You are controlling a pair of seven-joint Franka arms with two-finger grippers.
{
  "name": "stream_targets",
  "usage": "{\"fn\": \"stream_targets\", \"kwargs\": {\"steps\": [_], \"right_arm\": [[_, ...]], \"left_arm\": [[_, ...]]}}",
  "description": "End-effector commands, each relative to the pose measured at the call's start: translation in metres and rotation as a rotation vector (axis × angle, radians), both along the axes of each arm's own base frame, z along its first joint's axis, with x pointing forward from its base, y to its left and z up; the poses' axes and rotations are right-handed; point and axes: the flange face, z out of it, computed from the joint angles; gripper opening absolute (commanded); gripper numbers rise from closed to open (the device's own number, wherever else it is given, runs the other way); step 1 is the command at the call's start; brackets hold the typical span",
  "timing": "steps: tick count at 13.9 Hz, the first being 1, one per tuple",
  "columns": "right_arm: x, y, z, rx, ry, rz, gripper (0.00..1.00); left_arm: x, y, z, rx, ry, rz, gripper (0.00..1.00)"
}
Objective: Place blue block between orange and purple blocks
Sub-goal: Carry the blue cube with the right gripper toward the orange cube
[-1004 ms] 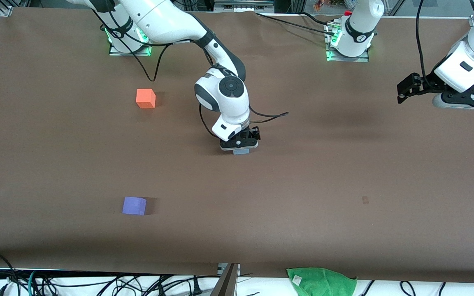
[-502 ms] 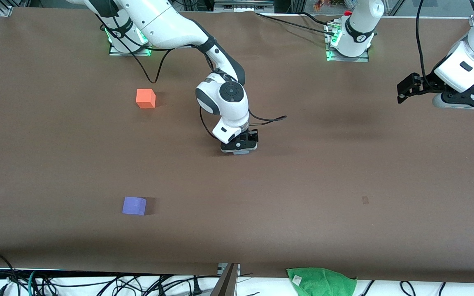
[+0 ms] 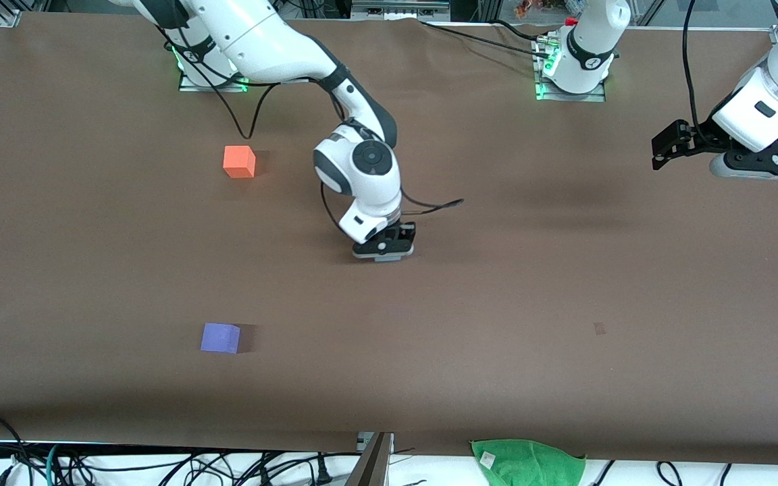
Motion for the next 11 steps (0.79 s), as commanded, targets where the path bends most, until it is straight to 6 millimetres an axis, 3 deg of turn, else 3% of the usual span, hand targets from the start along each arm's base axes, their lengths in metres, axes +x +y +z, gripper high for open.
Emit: {"fn": "stream_targets", "kwargs": {"steps": [1,4,6,8,11], "right_arm": [[0.021,-0.043,0.037,-0.052,0.035,0.011,0.39],[0.024,-0.099,0.051,-0.084,0.063,0.025,0.39],[0.032,-0.157,0.062,-0.106,0.084,0.046,0.39],[0.018,-0.198,0.063,-0.121,0.102,0.058,0.39],[-0.008,-0.288,0.051,-0.097,0.072,0.075,0.4]], "left_arm": [[0.002,-0.002,0.006,0.013,0.001,0.006,1.0],[0.002,-0.002,0.006,0.013,0.003,0.006,1.0],[0.002,-0.002,0.005,0.014,0.007,0.005,1.0],[0.002,-0.002,0.005,0.014,0.01,0.005,1.0],[0.002,-0.002,0.004,0.013,0.014,0.005,1.0]]}}
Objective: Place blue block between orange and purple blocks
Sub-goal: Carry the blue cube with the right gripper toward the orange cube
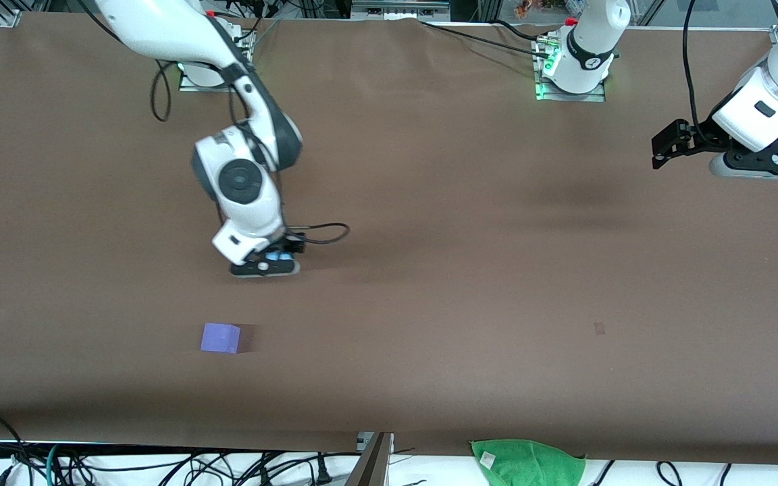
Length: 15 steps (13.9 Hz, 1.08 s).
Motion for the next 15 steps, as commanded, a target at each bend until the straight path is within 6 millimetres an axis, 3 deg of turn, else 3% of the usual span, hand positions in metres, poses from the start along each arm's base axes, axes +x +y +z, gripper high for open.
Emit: {"fn": "stream_targets", "kwargs": {"steps": [1,2,5,13,15], "right_arm": [[-0.049,-0.08,-0.013,0.031,-0.027,0.022,0.4],[-0.056,-0.097,-0.023,0.042,-0.039,0.014,0.4],[-0.056,-0.117,-0.036,0.058,-0.039,-0.036,0.4],[-0.054,-0.115,-0.068,0.108,-0.054,-0.084,0.4],[-0.054,-0.114,-0.075,0.115,-0.062,-0.086,0.44]], "left_arm": [[0.002,-0.002,0.004,0.012,0.008,0.005,1.0],[0.002,-0.002,0.005,0.012,0.007,0.005,1.0],[0.002,-0.002,0.004,0.012,0.008,0.005,1.0],[0.002,-0.003,0.004,0.011,0.008,0.005,1.0],[0.002,-0.002,0.004,0.012,0.008,0.005,1.0]]}}
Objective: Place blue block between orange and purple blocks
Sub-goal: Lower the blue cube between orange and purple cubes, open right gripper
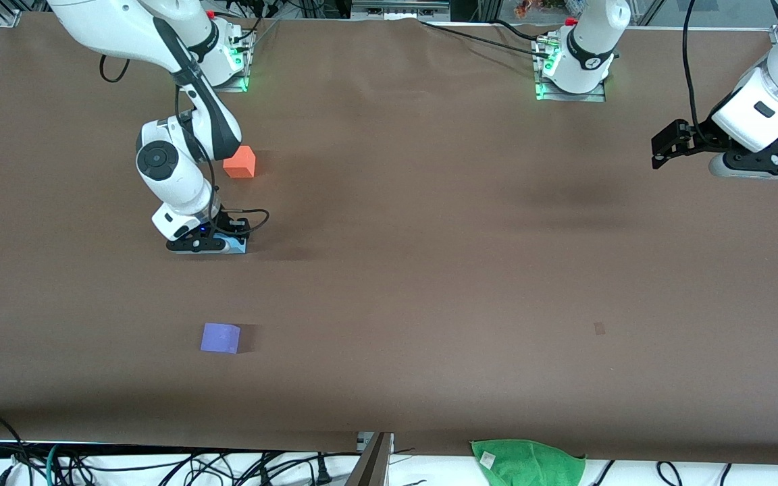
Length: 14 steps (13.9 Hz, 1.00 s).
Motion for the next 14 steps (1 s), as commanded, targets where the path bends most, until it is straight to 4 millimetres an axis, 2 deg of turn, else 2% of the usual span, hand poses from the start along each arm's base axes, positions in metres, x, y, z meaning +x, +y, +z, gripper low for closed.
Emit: {"fn": "stream_targets", "kwargs": {"steps": [1,2,3,5,8,10,12,14], "right_arm": [[-0.002,0.002,-0.005,0.022,-0.016,-0.007,0.48],[-0.001,0.002,-0.005,0.022,-0.017,-0.009,0.5],[-0.001,0.003,-0.003,0.027,-0.02,-0.014,0.63],[0.0,0.004,-0.002,0.028,-0.019,-0.014,0.99],[0.001,0.006,0.014,0.023,-0.014,-0.008,0.99],[0.006,0.013,0.037,0.017,-0.002,0.0,0.99],[0.003,0.028,0.075,0.022,-0.018,0.024,0.99],[0.001,0.03,0.123,0.021,-0.049,0.029,0.99]], "left_arm": [[0.002,-0.002,0.005,0.012,0.006,0.005,1.0],[0.002,-0.002,0.005,0.012,0.004,0.005,1.0],[0.002,-0.003,0.005,0.011,0.006,0.005,1.0],[0.002,-0.003,0.005,0.011,0.006,0.005,1.0],[0.002,-0.003,0.005,0.011,0.006,0.005,1.0],[0.002,-0.003,0.005,0.011,0.006,0.005,1.0],[0.002,-0.003,0.005,0.011,0.006,0.005,1.0],[0.002,-0.003,0.005,0.011,0.006,0.005,1.0]]}}
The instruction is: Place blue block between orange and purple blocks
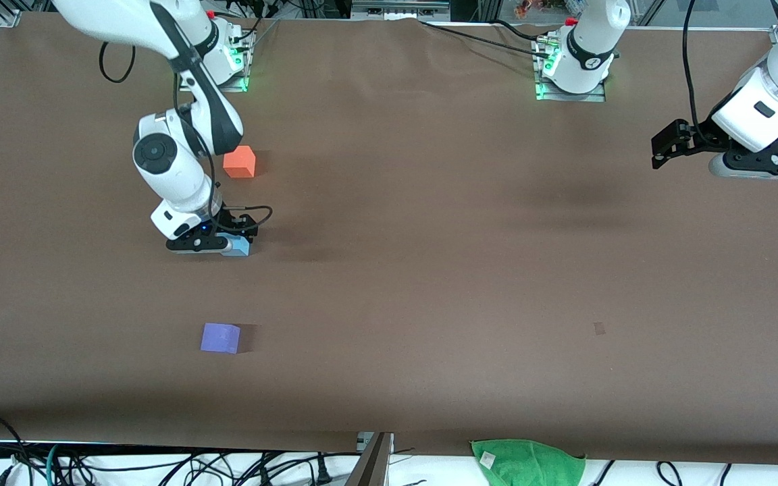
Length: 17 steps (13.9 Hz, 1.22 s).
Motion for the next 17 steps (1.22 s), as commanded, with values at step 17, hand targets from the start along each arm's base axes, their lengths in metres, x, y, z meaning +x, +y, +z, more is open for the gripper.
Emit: {"fn": "stream_targets", "kwargs": {"steps": [17], "right_arm": [[-0.007,-0.093,0.334,0.052,0.227,-0.03,0.99]], "left_arm": [[0.002,-0.003,0.005,0.011,0.006,0.005,1.0]]}}
